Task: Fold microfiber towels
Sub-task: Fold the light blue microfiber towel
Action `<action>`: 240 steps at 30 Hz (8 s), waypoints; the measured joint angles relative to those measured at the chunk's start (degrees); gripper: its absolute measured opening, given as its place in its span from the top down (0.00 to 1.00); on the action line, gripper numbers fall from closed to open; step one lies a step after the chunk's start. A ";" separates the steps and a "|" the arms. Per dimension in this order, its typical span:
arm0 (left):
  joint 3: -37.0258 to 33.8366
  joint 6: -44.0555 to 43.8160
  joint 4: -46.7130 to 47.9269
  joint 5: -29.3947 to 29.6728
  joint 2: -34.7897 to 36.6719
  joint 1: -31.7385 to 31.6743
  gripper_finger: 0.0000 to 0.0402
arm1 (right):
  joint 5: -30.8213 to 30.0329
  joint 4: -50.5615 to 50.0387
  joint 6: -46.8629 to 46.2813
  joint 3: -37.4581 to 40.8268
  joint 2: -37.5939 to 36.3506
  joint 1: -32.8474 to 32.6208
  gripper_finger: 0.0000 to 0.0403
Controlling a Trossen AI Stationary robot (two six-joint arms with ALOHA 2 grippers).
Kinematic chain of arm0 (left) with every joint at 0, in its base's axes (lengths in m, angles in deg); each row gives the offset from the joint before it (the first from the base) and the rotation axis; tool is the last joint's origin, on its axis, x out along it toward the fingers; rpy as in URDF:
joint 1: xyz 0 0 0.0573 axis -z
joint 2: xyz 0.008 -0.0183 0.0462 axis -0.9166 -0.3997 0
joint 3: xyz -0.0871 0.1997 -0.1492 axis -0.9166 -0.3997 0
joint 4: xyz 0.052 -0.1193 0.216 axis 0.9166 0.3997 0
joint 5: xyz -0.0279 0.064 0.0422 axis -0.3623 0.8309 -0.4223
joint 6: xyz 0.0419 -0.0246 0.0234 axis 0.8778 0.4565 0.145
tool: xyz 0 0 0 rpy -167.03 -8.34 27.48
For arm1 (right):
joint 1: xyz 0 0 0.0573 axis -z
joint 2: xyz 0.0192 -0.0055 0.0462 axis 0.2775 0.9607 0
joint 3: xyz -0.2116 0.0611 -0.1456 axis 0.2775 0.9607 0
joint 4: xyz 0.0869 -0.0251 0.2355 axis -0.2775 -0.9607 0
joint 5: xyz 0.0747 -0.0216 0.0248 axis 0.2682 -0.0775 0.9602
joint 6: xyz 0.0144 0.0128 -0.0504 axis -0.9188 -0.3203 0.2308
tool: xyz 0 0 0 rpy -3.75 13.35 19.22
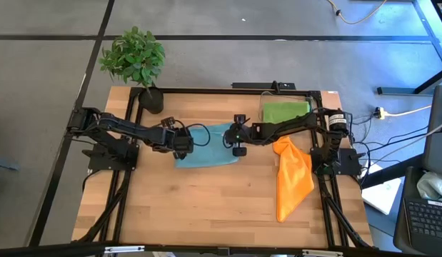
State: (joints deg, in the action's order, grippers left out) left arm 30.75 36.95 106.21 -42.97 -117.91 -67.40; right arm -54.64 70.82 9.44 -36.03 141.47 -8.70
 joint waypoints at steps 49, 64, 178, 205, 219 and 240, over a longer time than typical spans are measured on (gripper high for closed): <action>0.12 -12.18 4.64 -5.74 0.92 20.50 0.84 | 4.69 -10.77 -11.32 0.09 -14.09 -8.36 0.73; -8.31 -15.47 -12.88 -20.92 1.11 24.33 0.84 | 20.53 -13.21 -22.16 0.09 -8.98 -17.60 0.74; 23.89 -17.04 6.80 -14.81 -22.60 44.30 0.98 | 12.22 5.84 -3.45 -12.07 13.36 -34.52 0.65; 22.19 4.48 6.61 -11.42 -22.62 39.49 0.65 | 14.51 2.73 -8.63 -11.45 13.05 -34.57 0.90; 22.19 -0.01 5.70 -13.23 -22.64 39.55 0.73 | 14.53 2.38 -8.52 -11.47 13.05 -34.57 0.97; 24.69 -7.74 11.71 -13.02 -22.60 42.24 1.00 | 14.49 2.32 -8.21 -11.45 13.07 -34.55 0.94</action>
State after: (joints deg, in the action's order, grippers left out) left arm 55.45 29.21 117.92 -55.99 -140.51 -25.16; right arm -40.15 73.15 1.23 -47.48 154.54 -43.25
